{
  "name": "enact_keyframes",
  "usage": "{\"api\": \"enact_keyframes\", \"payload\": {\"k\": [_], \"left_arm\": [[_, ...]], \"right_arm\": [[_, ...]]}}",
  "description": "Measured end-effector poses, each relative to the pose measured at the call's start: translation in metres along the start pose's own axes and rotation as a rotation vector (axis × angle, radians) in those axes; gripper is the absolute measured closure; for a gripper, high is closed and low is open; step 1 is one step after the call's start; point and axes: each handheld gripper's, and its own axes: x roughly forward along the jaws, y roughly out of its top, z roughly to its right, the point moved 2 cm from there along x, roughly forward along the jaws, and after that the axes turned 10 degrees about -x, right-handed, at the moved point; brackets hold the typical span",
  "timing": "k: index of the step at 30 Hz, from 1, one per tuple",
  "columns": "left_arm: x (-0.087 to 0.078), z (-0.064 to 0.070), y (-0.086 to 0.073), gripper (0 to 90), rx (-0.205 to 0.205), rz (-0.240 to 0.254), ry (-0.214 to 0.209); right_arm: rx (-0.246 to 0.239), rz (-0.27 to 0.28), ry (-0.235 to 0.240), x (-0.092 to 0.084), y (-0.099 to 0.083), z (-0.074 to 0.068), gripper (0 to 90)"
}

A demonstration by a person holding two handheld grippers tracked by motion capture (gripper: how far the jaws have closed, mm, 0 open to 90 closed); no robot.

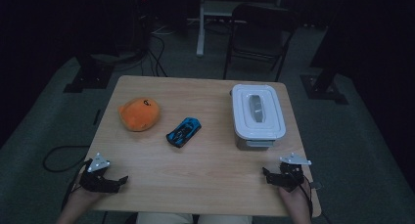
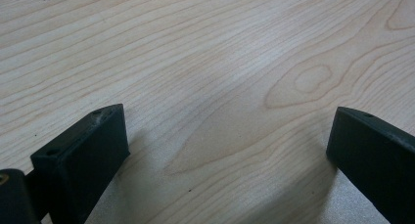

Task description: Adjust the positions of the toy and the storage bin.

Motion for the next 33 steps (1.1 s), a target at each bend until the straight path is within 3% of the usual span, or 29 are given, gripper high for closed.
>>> {"api": "enact_keyframes", "payload": {"k": [16, 23, 25, 33], "left_arm": [[-0.001, 0.000, 0.000, 2.4, 0.003, -0.007, -0.002], [0.003, 0.003, 0.006, 2.6, -0.005, -0.026, 0.005], [0.003, 0.005, 0.008, 2.6, -0.008, -0.031, -0.018], [0.009, 0.015, 0.022, 2.6, -0.002, -0.039, -0.031]], "right_arm": [[0.003, 0.001, -0.003, 0.000, 0.000, 0.000, 13.6], [0.004, 0.001, -0.004, 0.000, 0.000, 0.000, 13.6], [0.004, 0.001, -0.004, 0.000, 0.000, 0.000, 13.7], [0.004, 0.001, -0.004, 0.000, 0.000, 0.000, 13.6]]}}
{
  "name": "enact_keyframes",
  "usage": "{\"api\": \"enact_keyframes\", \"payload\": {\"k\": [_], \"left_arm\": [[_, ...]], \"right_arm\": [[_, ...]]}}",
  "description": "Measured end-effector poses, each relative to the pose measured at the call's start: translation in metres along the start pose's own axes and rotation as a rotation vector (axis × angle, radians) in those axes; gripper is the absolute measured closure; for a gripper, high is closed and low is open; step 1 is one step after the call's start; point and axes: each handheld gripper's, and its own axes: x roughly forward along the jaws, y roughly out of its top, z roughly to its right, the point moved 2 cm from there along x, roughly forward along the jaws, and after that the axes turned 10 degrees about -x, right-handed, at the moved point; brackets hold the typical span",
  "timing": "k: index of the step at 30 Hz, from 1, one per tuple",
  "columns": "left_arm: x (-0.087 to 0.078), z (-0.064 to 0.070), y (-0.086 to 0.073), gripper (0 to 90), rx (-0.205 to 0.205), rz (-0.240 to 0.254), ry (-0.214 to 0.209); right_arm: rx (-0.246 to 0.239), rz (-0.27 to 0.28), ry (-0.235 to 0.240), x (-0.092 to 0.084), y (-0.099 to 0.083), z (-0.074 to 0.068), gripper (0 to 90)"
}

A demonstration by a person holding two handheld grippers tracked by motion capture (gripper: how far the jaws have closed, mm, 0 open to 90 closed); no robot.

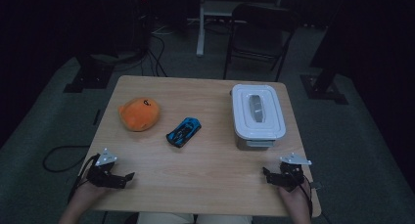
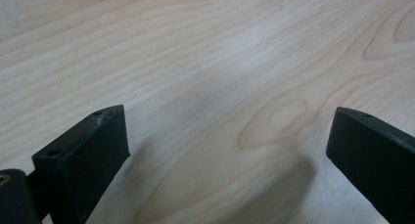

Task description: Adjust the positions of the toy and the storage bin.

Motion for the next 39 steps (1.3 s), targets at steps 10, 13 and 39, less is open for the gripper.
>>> {"api": "enact_keyframes", "payload": {"k": [10, 13, 39], "left_arm": [[0.017, 0.021, 0.027, 2.6, 0.057, -0.023, -0.026], [0.019, 0.024, 0.031, 2.7, 0.059, -0.028, -0.039], [0.067, 0.074, 0.112, 4.4, 0.175, -0.042, -0.073]], "right_arm": [[0.000, 0.000, 0.000, 0.000, 0.000, 0.000, 13.7], [0.000, 0.000, 0.000, 0.000, 0.000, 0.000, 13.7], [0.002, 0.001, 0.000, 0.000, 0.000, 0.000, 13.8]]}}
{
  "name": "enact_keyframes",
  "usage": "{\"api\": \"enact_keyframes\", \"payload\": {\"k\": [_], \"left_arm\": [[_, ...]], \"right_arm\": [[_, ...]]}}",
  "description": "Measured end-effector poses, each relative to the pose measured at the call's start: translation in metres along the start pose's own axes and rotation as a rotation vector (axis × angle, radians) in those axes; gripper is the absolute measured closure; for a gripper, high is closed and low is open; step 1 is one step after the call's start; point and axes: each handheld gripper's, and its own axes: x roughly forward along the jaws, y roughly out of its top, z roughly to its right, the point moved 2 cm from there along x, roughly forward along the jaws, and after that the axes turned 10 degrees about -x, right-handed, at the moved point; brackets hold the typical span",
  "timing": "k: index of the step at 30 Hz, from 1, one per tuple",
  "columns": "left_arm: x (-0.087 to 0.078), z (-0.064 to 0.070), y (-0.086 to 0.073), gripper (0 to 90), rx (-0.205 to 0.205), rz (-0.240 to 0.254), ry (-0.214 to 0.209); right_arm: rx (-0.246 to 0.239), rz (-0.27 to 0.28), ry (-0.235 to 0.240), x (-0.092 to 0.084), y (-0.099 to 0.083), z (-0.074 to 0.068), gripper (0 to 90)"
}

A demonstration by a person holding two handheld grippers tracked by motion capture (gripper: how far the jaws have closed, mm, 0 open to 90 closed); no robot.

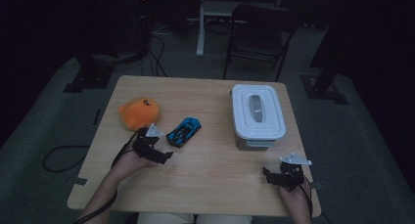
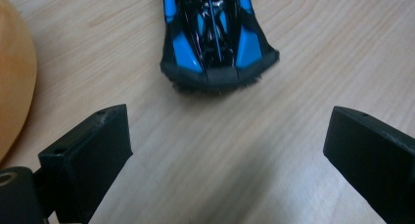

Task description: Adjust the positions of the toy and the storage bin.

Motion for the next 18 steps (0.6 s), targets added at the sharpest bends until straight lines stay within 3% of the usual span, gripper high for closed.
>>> {"api": "enact_keyframes", "payload": {"k": [5, 11, 18], "left_arm": [[0.007, 0.000, 0.014, 4.4, -0.014, -0.002, -0.020], [0.018, 0.006, 0.029, 4.4, 0.002, 0.014, -0.015], [0.042, 0.008, 0.045, 6.3, -0.005, -0.024, -0.004]], "right_arm": [[0.000, 0.000, 0.000, 0.000, 0.000, 0.000, 13.8], [0.000, 0.000, -0.001, 0.000, 0.000, 0.000, 13.9], [0.000, 0.000, -0.001, 0.000, 0.000, 0.000, 14.0]]}}
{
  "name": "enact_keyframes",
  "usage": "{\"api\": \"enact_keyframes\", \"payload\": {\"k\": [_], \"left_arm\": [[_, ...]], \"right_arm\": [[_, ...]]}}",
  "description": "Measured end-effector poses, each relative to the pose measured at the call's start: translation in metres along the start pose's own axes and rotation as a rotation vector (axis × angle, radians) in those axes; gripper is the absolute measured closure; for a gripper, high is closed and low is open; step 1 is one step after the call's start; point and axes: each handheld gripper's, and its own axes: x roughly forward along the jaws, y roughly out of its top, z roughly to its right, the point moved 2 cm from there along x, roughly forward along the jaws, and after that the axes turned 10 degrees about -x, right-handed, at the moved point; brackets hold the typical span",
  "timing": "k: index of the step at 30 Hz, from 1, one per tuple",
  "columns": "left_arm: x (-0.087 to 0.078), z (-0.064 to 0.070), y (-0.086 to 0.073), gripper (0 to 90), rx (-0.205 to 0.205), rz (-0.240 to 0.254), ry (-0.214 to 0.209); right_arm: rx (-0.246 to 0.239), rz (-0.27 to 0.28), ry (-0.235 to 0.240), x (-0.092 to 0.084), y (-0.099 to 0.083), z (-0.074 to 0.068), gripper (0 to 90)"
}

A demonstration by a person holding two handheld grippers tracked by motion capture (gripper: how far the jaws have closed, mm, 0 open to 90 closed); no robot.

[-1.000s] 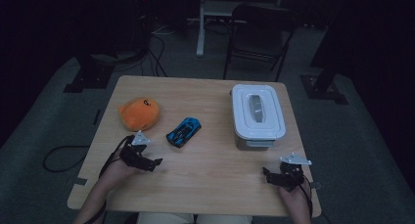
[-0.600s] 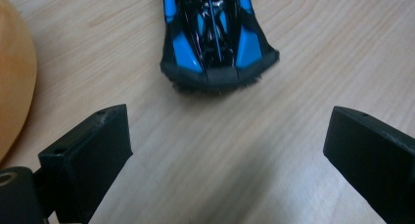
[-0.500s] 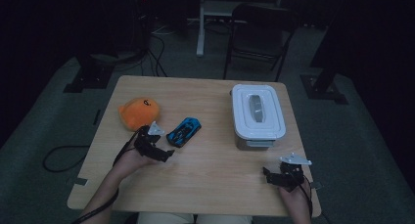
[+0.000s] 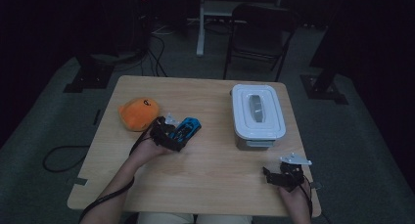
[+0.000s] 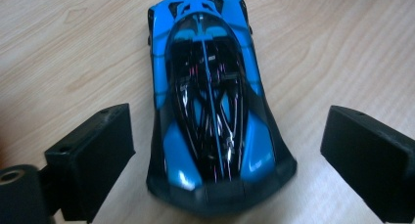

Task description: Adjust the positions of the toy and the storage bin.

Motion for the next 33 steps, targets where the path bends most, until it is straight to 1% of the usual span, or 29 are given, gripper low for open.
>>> {"api": "enact_keyframes", "payload": {"k": [2, 5, 6, 7, 8, 9, 11, 12, 13, 16, 17, 18, 19, 20, 21, 22, 23, 24, 25, 28, 29, 30, 32, 33], "left_arm": [[0.005, -0.002, 0.004, 6.3, -0.007, -0.007, 0.009], [0.011, -0.008, 0.011, 6.2, -0.048, 0.002, 0.009], [0.013, -0.010, 0.014, 6.2, -0.065, -0.006, 0.000], [0.016, -0.011, 0.016, 6.3, -0.063, -0.018, 0.001], [0.019, -0.012, 0.017, 6.3, -0.060, -0.030, 0.015], [0.022, -0.012, 0.018, 6.3, -0.057, -0.042, 0.006], [0.028, -0.012, 0.020, 6.3, -0.052, -0.062, 0.021], [0.030, -0.011, 0.021, 6.3, -0.052, -0.064, 0.015], [0.032, -0.012, 0.022, 6.3, -0.054, -0.066, 0.036], [0.034, -0.012, 0.022, 6.2, -0.055, -0.072, 0.034], [0.038, -0.012, 0.022, 6.2, -0.048, -0.078, 0.034], [0.038, -0.012, 0.022, 6.2, -0.048, -0.078, 0.034], [0.039, -0.012, 0.022, 6.2, -0.051, -0.082, 0.042], [0.041, -0.012, 0.022, 6.3, -0.065, -0.081, 0.033], [0.043, -0.013, 0.022, 6.3, -0.064, -0.095, 0.038], [0.044, -0.012, 0.022, 6.3, -0.068, -0.097, 0.036], [0.045, -0.013, 0.022, 6.4, -0.069, -0.101, 0.048], [0.046, -0.013, 0.022, 7.6, -0.069, -0.105, 0.033], [0.046, -0.012, 0.022, 10.4, -0.070, -0.095, 0.033], [0.047, -0.011, 0.023, 11.8, -0.071, -0.100, 0.034], [0.047, -0.010, 0.023, 13.6, -0.062, -0.102, 0.026], [0.047, -0.009, 0.024, 15.1, -0.056, -0.100, 0.037], [0.047, -0.009, 0.024, 17.1, -0.054, -0.102, 0.037], [0.046, -0.006, 0.024, 21.0, -0.042, -0.097, 0.031]], "right_arm": [[0.000, 0.000, 0.000, 0.000, 0.000, 0.000, 13.9], [0.000, 0.000, 0.000, 0.000, 0.000, 0.000, 14.0], [0.001, 0.000, 0.000, 0.000, 0.000, 0.000, 14.0], [0.001, 0.000, 0.000, 0.000, 0.000, 0.000, 14.0], [0.001, 0.000, 0.000, 0.000, 0.000, 0.000, 14.0], [0.001, 0.000, 0.000, 0.000, 0.000, 0.000, 14.1], [0.001, 0.000, 0.000, 0.000, 0.000, 0.000, 14.1], [0.001, 0.000, 0.000, 0.000, 0.000, 0.000, 14.1], [0.001, 0.000, 0.000, 0.000, 0.000, 0.000, 14.2], [0.003, 0.000, -0.001, 0.000, 0.000, 0.000, 14.5], [0.003, 0.001, -0.001, 0.000, 0.000, 0.000, 14.8], [0.003, 0.001, -0.001, 0.000, 0.000, 0.000, 14.8], [0.003, 0.001, -0.001, 0.000, 0.000, 0.000, 14.8], [0.003, 0.001, -0.002, 0.000, 0.000, 0.000, 14.9], [0.003, 0.001, -0.002, 0.000, 0.000, 0.000, 15.0], [0.004, 0.001, -0.002, 0.000, 0.000, 0.000, 15.0], [0.003, 0.001, -0.002, 0.000, 0.000, 0.000, 15.0], [0.003, 0.001, -0.002, 0.000, 0.000, 0.000, 15.0], [0.003, 0.001, -0.002, 0.000, 0.000, 0.000, 15.0], [0.004, 0.001, -0.003, 0.000, 0.000, 0.000, 15.5], [0.006, 0.002, -0.005, 0.000, 0.000, 0.000, 15.9], [0.006, 0.003, -0.005, -0.001, 0.000, 0.000, 16.0], [0.006, 0.003, -0.006, -0.001, 0.000, 0.000, 16.0], [0.006, 0.003, -0.006, 0.000, 0.000, 0.000, 16.0]]}}
